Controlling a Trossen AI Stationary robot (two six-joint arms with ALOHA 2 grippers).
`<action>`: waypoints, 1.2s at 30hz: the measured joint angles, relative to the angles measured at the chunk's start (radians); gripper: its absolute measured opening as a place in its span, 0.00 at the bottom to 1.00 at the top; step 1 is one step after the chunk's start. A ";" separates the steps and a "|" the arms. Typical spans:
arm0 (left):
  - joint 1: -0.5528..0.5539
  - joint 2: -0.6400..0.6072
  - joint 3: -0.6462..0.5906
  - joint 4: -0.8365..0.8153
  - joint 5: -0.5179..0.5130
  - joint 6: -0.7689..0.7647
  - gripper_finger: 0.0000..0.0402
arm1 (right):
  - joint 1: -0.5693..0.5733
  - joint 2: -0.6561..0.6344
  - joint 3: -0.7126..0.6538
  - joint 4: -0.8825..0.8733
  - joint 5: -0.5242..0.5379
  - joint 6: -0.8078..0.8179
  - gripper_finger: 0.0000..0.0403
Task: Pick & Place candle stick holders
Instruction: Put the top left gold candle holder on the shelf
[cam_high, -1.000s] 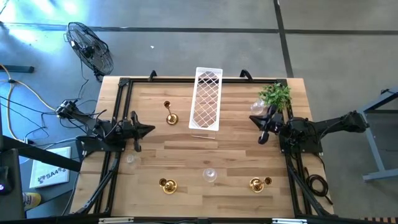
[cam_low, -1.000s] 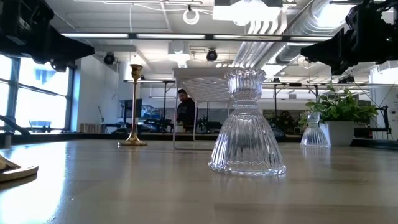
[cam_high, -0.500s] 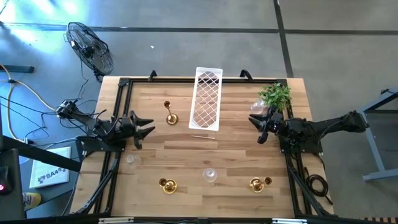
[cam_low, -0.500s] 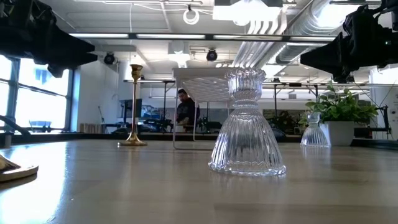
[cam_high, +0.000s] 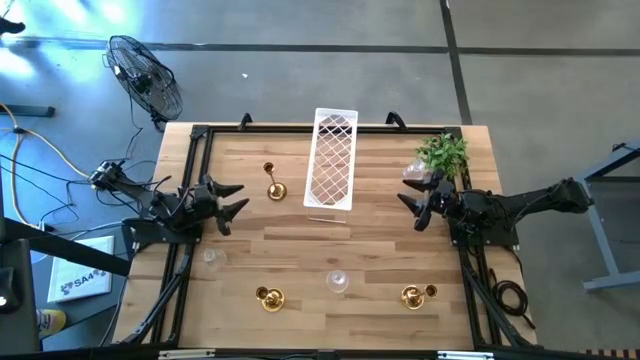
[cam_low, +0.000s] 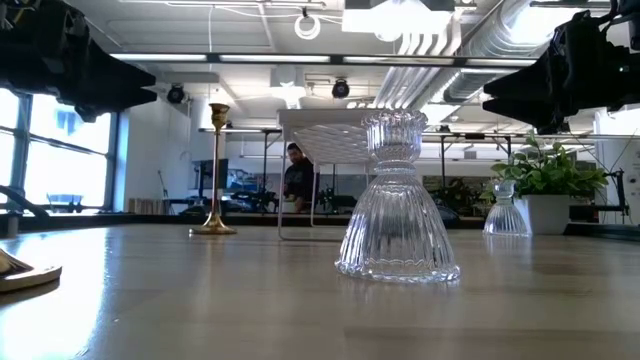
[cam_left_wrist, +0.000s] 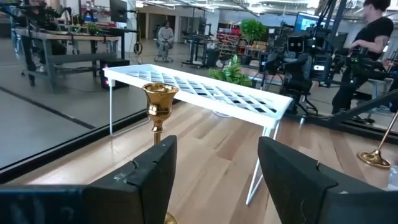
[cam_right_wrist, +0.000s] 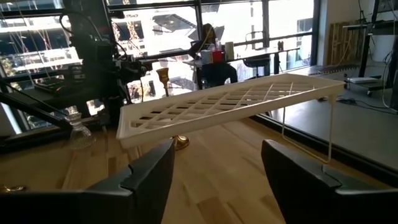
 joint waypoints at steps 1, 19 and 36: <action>0.000 0.000 0.000 0.007 0.000 0.000 0.55 | 0.000 0.000 0.000 0.000 0.005 -0.003 0.60; 0.000 0.000 0.000 0.001 0.060 0.230 0.72 | 0.000 0.000 0.000 -0.029 -0.050 0.031 0.60; 0.002 0.000 0.042 0.003 -0.013 0.154 0.81 | 0.000 0.000 0.000 -0.030 -0.092 0.095 0.60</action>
